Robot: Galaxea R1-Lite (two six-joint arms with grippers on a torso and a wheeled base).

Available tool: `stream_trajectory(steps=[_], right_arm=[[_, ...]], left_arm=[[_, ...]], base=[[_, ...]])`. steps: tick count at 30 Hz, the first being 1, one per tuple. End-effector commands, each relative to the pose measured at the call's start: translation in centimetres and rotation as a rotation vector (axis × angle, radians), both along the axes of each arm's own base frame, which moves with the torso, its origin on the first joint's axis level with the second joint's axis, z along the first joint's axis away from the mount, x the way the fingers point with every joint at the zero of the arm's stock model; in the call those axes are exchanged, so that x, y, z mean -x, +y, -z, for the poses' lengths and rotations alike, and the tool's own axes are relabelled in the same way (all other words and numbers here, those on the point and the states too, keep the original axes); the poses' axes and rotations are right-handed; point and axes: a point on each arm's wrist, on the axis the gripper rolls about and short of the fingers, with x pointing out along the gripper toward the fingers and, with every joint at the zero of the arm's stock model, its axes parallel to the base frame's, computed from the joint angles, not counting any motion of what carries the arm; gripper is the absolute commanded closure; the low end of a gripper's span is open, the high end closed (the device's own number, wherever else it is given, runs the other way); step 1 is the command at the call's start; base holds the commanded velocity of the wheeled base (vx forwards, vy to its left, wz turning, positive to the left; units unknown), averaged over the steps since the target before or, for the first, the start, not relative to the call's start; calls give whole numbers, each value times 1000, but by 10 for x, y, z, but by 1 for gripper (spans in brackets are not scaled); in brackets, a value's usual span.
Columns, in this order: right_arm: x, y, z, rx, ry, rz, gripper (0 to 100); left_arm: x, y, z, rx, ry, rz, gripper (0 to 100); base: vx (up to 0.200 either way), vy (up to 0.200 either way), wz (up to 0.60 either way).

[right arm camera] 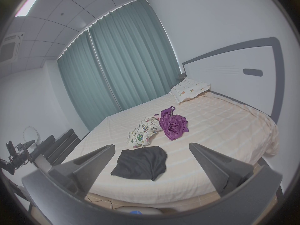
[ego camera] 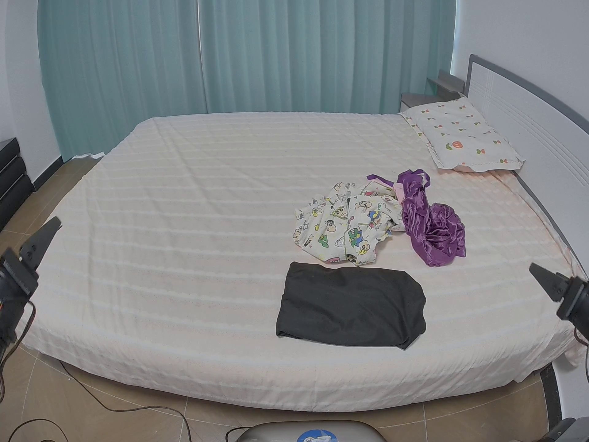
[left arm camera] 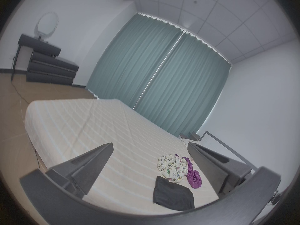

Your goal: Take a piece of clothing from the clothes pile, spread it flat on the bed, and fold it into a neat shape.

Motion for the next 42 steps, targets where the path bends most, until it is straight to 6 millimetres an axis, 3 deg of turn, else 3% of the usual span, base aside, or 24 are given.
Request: stream_trajectory(steps=[1, 5, 10, 18, 27, 35, 42], right_arm=[[77, -7, 43, 68, -80, 15, 0], [104, -8, 65, 164, -119, 5, 0], [114, -7, 78, 249, -144, 52, 0], [112, -7, 80, 284, -154, 51, 0], [111, -7, 80, 362, -179, 27, 0], [109, -5, 81, 362, -219, -46, 0], [110, -7, 81, 334, -194, 37, 0]], left_arm=[[76, 3, 42, -158, -95, -38, 0], [97, 4, 59, -233, -104, -68, 0], [112, 4, 79, -334, -95, -92, 0], [104, 4, 114, -451, 35, -85, 0], [104, 1, 119, -530, 36, 62, 0], [104, 1, 119, -516, 48, 33, 0], [104, 1, 119, -511, 47, 30, 0]], base=[[0, 0, 0], [0, 0, 0], [0, 0, 0], [0, 0, 0], [0, 0, 0], [0, 0, 0], [0, 0, 0]])
